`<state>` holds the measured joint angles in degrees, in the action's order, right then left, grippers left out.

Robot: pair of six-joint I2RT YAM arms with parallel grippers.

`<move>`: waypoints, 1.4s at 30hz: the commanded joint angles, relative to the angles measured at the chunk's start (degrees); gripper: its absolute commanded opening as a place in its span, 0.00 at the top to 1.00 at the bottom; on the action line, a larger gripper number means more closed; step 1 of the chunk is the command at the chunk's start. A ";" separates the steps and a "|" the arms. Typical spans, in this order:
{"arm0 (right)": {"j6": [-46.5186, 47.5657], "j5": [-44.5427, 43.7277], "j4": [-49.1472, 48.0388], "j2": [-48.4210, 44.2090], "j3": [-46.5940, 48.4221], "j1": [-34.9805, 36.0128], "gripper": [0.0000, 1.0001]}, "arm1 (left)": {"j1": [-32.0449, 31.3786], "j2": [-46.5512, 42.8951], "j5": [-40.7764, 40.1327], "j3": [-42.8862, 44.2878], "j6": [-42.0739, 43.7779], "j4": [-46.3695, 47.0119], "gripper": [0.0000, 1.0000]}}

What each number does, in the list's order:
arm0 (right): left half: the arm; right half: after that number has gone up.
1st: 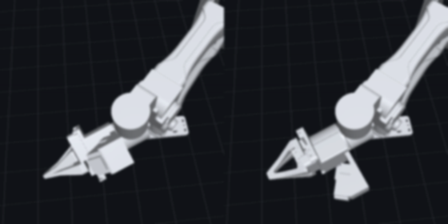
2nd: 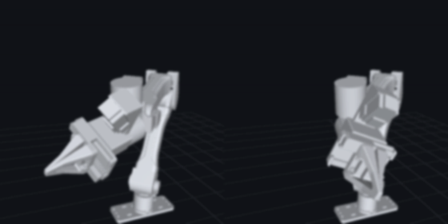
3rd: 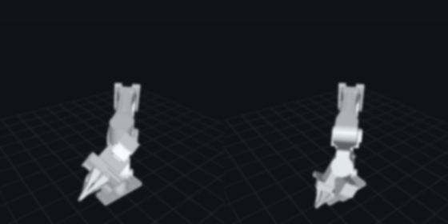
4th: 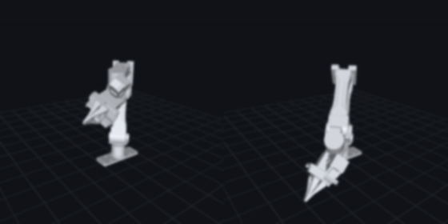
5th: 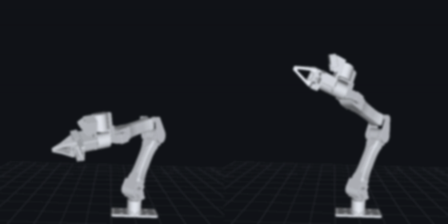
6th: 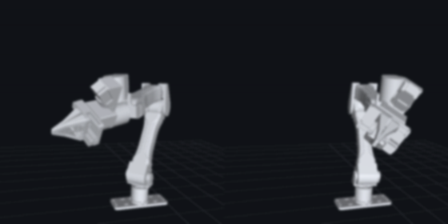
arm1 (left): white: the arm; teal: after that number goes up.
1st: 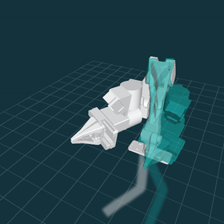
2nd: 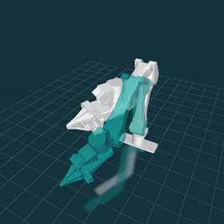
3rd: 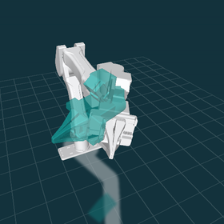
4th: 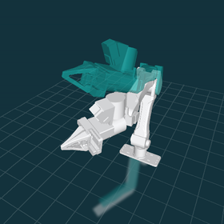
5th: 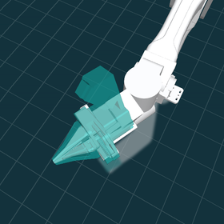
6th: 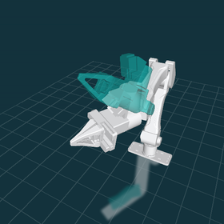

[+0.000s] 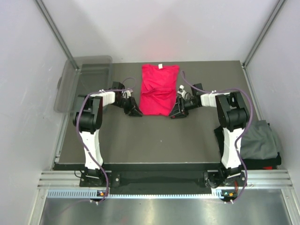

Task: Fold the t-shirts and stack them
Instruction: Fold the tshirt

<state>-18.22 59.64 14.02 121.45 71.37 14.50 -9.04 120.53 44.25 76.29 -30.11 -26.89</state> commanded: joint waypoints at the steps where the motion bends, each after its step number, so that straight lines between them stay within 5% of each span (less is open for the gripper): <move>1: -0.59 -1.98 -3.04 1.34 0.70 0.70 0.60 | 0.34 1.11 -1.71 -0.09 -0.30 2.02 0.82; 5: -0.42 -3.12 -3.39 0.29 -0.27 0.62 0.67 | 0.51 0.76 -1.53 -0.88 -1.88 4.04 1.00; 7: 0.28 -3.82 -3.74 -0.24 -0.88 0.35 0.82 | 0.51 0.32 -1.45 -0.97 -1.80 4.22 1.00; 12: 0.81 -4.53 -5.32 -4.37 -2.12 -1.32 0.99 | 0.51 -4.84 -0.22 -1.32 -1.45 6.23 1.00; 29: 5.56 -4.00 0.30 -31.17 -8.09 -3.07 1.00 | -1.60 -29.55 -0.83 -6.42 -2.06 7.21 1.00; 37: 7.23 -4.27 0.48 -32.42 -8.89 -3.95 1.00 | -1.86 -30.53 -1.79 -7.39 -1.28 8.61 1.00; 42: 8.81 -4.09 0.66 -27.59 -3.11 -5.18 1.00 | -1.86 -24.04 -3.02 0.07 1.97 8.79 1.00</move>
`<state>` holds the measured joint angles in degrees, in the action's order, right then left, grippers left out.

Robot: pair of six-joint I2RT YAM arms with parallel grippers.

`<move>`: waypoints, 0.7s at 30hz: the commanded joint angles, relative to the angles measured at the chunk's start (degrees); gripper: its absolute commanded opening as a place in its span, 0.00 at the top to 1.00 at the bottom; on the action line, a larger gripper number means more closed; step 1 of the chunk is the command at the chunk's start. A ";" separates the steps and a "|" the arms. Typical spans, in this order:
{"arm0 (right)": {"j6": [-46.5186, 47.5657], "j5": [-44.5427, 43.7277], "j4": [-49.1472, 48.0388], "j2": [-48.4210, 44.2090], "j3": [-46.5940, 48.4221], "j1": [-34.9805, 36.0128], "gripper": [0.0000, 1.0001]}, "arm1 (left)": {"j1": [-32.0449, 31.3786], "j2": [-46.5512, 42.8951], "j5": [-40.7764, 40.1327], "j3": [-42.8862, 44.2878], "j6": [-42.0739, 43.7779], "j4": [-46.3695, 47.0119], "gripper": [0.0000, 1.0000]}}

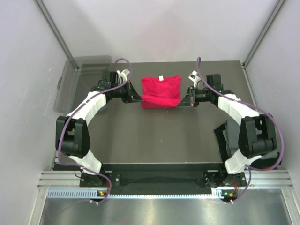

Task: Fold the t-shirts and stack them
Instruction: Fold the tshirt

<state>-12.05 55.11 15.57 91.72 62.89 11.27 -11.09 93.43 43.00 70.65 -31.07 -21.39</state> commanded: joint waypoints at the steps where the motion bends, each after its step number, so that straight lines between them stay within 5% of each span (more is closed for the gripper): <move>1: 2.91 0.35 -0.90 4.49 6.88 -2.56 1.00 | 0.19 4.56 -1.96 7.55 3.21 2.93 1.00; 11: 3.45 -1.59 -1.68 22.61 30.08 -4.59 1.00 | 0.37 27.66 -5.82 36.19 7.69 0.03 1.00; 21: -2.10 -1.94 -5.82 38.52 46.78 -5.03 0.99 | 0.46 40.77 -8.81 51.16 6.99 2.40 1.00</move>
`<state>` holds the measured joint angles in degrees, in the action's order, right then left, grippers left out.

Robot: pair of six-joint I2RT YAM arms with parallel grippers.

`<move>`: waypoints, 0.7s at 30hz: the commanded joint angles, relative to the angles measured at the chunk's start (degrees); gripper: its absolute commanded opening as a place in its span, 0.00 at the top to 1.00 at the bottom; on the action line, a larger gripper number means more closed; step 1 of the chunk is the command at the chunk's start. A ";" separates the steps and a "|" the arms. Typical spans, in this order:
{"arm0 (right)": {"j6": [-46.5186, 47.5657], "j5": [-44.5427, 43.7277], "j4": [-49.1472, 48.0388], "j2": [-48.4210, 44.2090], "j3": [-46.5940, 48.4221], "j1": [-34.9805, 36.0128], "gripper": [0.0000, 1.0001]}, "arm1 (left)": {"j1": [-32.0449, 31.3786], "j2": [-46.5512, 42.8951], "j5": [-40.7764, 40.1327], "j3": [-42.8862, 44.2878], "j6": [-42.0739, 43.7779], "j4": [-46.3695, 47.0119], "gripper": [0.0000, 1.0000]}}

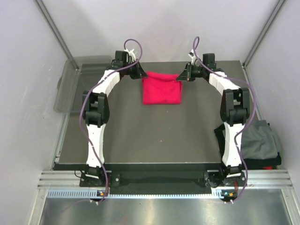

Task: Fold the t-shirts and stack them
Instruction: Fold the tshirt

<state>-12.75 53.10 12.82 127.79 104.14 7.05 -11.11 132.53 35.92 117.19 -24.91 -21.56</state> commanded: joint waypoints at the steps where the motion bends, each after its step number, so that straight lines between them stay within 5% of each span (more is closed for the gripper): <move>1: -1.40 -0.01 -3.24 4.29 6.51 -0.90 0.99 | 0.48 2.72 -2.08 5.07 0.56 3.19 1.00; 12: -3.07 -3.53 -7.63 13.19 16.96 -0.72 0.97 | 0.39 10.03 -7.00 13.15 0.29 4.78 1.00; 16: -2.54 -4.41 -7.72 15.56 20.31 -0.20 0.62 | 0.04 10.82 -10.95 16.22 1.97 3.55 0.95; 18: 1.21 -6.16 -5.63 15.56 24.07 0.07 0.50 | 0.04 10.65 -15.24 16.93 2.23 1.89 0.71; 19: 3.07 -7.21 -1.70 15.21 25.57 0.51 0.36 | -0.05 9.95 -17.53 18.15 2.58 0.74 0.65; 21: 8.15 -9.41 1.84 13.90 27.78 0.77 0.31 | -0.66 8.81 -23.84 19.30 4.59 -1.90 0.53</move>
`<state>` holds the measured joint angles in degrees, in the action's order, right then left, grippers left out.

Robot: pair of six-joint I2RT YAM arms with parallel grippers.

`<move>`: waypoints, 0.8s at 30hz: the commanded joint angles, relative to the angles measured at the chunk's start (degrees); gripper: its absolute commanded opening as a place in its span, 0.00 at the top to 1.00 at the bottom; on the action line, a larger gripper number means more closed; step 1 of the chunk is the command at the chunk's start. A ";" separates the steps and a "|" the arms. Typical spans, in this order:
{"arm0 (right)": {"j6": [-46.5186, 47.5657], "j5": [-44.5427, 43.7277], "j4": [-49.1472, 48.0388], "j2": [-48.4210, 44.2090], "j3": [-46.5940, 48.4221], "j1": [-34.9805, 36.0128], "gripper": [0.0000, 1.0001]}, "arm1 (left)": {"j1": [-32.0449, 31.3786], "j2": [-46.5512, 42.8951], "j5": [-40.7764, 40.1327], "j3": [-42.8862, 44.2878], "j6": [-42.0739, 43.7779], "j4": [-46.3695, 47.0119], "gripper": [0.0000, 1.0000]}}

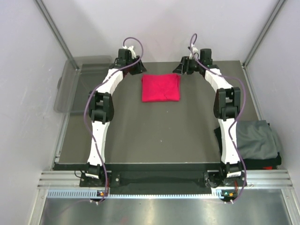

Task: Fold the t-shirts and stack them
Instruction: Fold the tshirt, then neatly place the folded tshirt to the corner

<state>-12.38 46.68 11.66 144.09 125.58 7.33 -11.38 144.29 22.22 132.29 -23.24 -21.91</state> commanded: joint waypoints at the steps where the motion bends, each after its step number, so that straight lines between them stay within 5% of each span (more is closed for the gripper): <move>1: 8.77 -3.95 5.63 -4.15 6.43 0.32 0.28 | -0.57 -4.27 -10.87 4.64 3.90 -2.77 0.49; 3: 9.83 -5.80 6.88 -6.01 3.73 0.05 0.26 | -0.75 -5.50 -9.23 4.21 5.74 -3.05 0.45; 4: 9.83 -5.72 6.97 -7.76 2.14 -0.47 0.25 | -0.75 -6.29 -8.95 3.68 5.93 -3.40 0.31; 5: 9.83 -5.72 6.97 -8.64 -1.18 -0.74 0.25 | -0.75 -6.65 -8.95 3.33 5.93 -3.92 0.30; 10: 10.27 -5.46 6.98 -13.13 -12.01 -1.36 0.24 | -0.66 -12.25 4.62 -9.01 3.04 -1.83 0.34; 13: 9.40 -3.97 6.80 -12.88 -15.97 -1.44 0.24 | -0.23 -15.95 13.27 -22.11 -3.19 11.07 0.41; 17: 4.93 -0.19 4.96 -10.24 -16.33 -1.44 0.24 | -0.40 -14.39 21.80 -26.55 -9.97 17.42 0.46; 24: -3.69 3.51 -0.40 -4.10 -14.13 -1.27 0.21 | -0.40 -12.46 22.25 -26.91 -10.06 17.25 0.48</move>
<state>-11.00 46.83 16.34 136.88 108.90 6.31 -11.79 132.20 41.19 104.38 -31.81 -10.00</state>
